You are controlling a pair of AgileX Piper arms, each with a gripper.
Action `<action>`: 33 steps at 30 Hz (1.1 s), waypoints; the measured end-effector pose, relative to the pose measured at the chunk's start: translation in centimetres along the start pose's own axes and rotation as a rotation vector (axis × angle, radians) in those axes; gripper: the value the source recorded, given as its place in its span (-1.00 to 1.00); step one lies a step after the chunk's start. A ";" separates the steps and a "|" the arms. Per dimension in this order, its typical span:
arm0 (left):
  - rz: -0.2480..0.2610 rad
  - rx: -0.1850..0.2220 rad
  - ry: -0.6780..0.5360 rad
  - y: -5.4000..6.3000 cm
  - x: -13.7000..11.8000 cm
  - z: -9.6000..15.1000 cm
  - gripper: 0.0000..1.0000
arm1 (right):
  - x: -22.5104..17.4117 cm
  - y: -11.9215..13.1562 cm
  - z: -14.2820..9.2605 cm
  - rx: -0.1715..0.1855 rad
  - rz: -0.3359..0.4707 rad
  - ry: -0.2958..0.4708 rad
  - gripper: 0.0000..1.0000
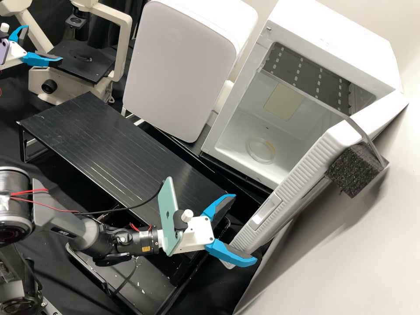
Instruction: Close the incubator door
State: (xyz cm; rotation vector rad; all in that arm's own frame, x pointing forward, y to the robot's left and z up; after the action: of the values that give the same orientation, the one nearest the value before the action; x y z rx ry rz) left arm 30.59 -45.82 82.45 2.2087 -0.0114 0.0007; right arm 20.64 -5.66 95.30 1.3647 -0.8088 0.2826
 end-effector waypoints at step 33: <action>0.000 0.000 0.000 0.0 0.0 0.0 1.00 | -5.0 1.5 -6.8 0.358 -0.185 0.376 1.00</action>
State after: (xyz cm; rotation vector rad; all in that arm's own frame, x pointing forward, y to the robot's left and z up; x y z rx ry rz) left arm 30.59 -45.82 82.45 2.2087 -0.0114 0.0007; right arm 18.55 2.36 93.25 1.6436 -0.3240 0.5381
